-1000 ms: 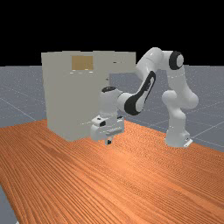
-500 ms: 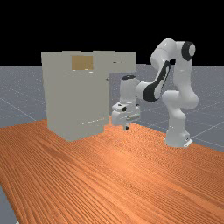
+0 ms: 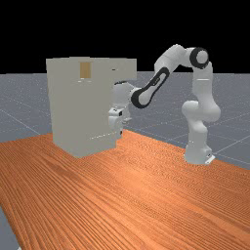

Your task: Close the drawer

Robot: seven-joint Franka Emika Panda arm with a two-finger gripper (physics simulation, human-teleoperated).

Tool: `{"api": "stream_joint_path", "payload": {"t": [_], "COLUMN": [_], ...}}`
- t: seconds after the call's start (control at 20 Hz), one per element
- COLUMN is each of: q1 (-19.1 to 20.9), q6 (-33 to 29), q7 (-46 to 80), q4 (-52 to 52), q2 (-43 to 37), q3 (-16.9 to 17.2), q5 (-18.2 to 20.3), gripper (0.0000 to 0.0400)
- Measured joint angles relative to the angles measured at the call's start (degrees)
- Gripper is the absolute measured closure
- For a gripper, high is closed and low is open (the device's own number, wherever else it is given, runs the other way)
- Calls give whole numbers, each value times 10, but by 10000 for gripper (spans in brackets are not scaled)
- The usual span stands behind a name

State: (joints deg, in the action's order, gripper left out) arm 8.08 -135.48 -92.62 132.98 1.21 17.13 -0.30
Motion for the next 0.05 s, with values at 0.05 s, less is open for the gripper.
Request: {"api": "stream_joint_path", "payload": {"t": [0.05], "q1": [53], "q6": [30], "q7": [-126], "q4": [-101], "q2": [77], "q3": [7], "q5": [34], "gripper": [400]}}
